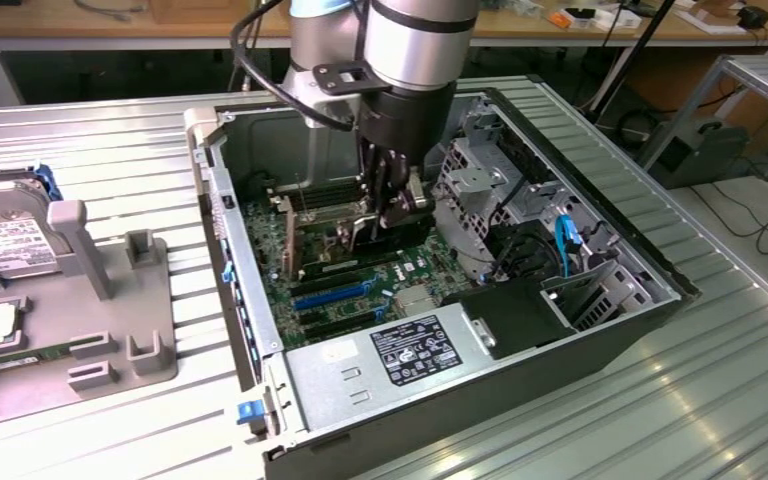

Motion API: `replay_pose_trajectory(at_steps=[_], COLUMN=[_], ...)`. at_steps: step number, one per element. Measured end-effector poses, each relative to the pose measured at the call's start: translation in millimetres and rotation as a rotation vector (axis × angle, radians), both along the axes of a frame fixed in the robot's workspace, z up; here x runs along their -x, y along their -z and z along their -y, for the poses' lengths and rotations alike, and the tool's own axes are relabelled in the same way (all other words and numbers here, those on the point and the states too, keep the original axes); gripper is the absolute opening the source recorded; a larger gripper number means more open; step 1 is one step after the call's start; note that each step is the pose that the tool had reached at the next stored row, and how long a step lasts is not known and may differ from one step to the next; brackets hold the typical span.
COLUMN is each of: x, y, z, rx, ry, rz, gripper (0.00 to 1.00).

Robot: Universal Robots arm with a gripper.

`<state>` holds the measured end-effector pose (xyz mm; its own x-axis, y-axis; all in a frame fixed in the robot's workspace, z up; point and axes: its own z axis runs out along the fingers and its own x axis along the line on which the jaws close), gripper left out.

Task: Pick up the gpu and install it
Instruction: 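Insert the gpu into the slot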

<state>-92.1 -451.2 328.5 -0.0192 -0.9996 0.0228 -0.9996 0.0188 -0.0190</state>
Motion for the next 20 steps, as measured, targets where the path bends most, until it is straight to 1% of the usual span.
replay_pose_trajectory(at_steps=[1,3,4,8,9,11,20], x=[0.6,2.1,2.8,7.5,10.6,11.6,11.8], y=[1.5,4.6,5.8,13.0,18.0,21.8,23.1], z=[0.2,2.6,3.0,3.4,3.4,3.4,3.2], rx=[-0.0001,0.0001,-0.0002,0.0001,0.0001,-0.0001,-0.0006], ry=[0.000,0.000,0.000,0.000,0.000,0.000,0.000], rz=[0.0001,0.0000,0.0001,0.0001,0.0002,0.0004,0.0006], gripper=[0.27,0.27,0.27,0.27,0.27,0.27,0.27])
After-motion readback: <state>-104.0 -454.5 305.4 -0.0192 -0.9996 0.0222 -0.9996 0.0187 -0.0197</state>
